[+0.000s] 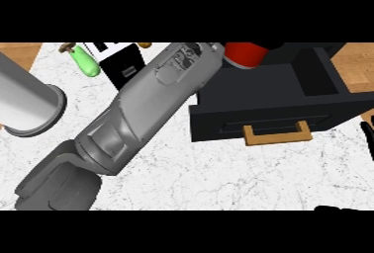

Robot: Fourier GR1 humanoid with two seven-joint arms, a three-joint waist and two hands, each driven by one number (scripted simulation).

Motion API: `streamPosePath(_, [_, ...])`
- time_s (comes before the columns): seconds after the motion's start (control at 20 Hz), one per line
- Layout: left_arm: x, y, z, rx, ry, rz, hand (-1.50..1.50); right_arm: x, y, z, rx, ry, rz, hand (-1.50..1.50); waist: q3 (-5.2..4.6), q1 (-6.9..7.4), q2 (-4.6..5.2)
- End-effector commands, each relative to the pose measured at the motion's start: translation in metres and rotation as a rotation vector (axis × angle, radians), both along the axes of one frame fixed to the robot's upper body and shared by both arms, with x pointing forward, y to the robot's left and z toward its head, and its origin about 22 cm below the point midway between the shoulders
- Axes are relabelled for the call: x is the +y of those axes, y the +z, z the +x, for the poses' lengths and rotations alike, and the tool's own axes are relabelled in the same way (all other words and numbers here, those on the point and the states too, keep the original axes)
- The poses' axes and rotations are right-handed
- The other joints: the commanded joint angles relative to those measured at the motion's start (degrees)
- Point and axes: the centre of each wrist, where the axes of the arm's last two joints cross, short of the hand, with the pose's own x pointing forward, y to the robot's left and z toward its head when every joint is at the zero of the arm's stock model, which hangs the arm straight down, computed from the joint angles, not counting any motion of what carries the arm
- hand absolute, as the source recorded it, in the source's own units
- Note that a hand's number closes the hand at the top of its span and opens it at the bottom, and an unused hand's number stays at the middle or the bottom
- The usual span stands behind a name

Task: Pick up the can, place it into the drawer and close the drawer

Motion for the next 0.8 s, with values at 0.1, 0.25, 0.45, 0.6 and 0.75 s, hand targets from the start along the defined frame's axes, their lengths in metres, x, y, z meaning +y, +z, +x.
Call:
streamPosePath(0.1, [0.009,-0.016,0.010,-0.005,0.041,0.046,1.50,0.000,0.000,0.004,0.001,0.011,0.010,-1.50,0.01,-0.43,0.34])
streamPosePath(0.25, [0.010,-0.025,0.009,-0.014,0.050,0.041,1.50,0.012,0.002,0.005,-0.005,0.016,0.012,-1.50,0.01,-1.41,0.51])
streamPosePath(0.45, [0.015,-0.044,0.009,-0.024,0.080,0.112,1.50,0.000,0.012,0.014,-0.025,0.008,-0.005,-1.50,0.03,-2.06,0.72])
streamPosePath(0.6, [0.012,-0.041,0.008,-0.054,0.084,0.119,1.50,0.013,0.009,0.010,-0.034,0.034,0.004,-1.50,0.02,-2.95,0.88])
streamPosePath(0.75, [0.019,-0.050,0.012,-0.032,0.079,0.130,-1.50,0.004,0.001,0.005,-0.026,0.008,-0.027,-1.50,0.02,-1.97,0.60])
